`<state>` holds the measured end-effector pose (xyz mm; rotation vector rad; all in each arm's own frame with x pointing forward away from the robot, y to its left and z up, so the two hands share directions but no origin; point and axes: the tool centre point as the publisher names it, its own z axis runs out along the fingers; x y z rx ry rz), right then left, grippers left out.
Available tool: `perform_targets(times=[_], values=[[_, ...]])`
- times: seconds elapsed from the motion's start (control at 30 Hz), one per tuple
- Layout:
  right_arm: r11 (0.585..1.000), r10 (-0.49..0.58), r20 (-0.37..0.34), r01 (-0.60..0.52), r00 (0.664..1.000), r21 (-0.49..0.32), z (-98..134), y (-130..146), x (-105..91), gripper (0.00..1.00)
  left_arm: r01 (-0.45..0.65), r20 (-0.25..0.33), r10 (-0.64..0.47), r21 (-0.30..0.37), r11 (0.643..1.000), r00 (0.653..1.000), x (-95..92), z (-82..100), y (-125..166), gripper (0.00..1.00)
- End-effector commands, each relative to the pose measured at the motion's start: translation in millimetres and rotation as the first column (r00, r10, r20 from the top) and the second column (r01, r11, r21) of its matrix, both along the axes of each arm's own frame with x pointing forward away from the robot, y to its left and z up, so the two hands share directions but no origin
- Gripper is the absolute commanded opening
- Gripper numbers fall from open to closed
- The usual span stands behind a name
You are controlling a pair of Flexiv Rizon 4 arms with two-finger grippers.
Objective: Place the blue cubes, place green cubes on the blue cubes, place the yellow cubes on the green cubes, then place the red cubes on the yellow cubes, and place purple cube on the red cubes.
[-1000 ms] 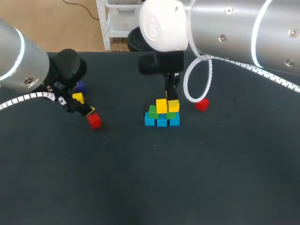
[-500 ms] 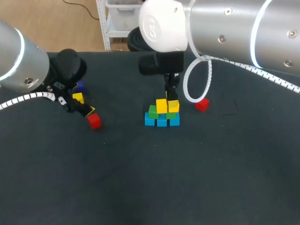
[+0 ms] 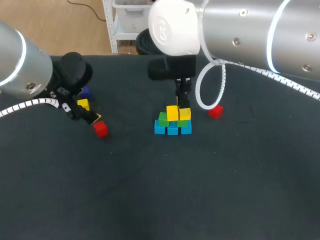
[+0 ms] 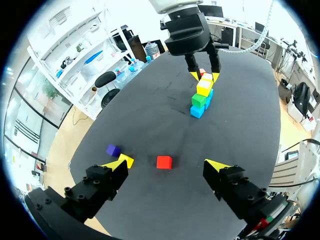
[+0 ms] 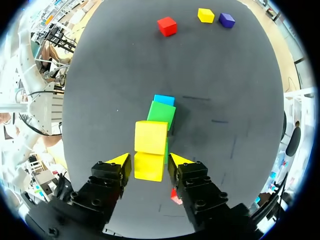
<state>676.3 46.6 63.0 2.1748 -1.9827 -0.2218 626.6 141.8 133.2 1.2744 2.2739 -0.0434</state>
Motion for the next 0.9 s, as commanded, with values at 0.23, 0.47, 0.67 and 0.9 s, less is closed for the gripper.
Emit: perform_targets(times=[0.23,0.47,0.67,0.9], values=[[1.0,-0.003,0.005,0.003,1.0,0.007,0,-1,0.4,1.0,0.004,0.0,-0.004,-0.003,1.0,1.0,0.5,-0.2,1,1.0],[1.0,-0.029,0.025,0.029,0.999,-0.003,3,-6,1.3,1.0,0.004,0.0,-0.004,-0.003,1.0,1.0,0.5,-0.2,1,1.0],[0.999,-0.051,0.026,0.051,0.998,-0.011,1,-13,2.6,1.0,0.004,0.0,-0.004,-0.003,1.0,1.0,0.5,-0.2,1,1.0],[0.998,-0.055,0.02,0.056,0.998,-0.014,-2,-15,3.5,1.0,0.004,0.0,-0.004,-0.003,1.0,1.0,0.5,-0.2,1,1.0]])
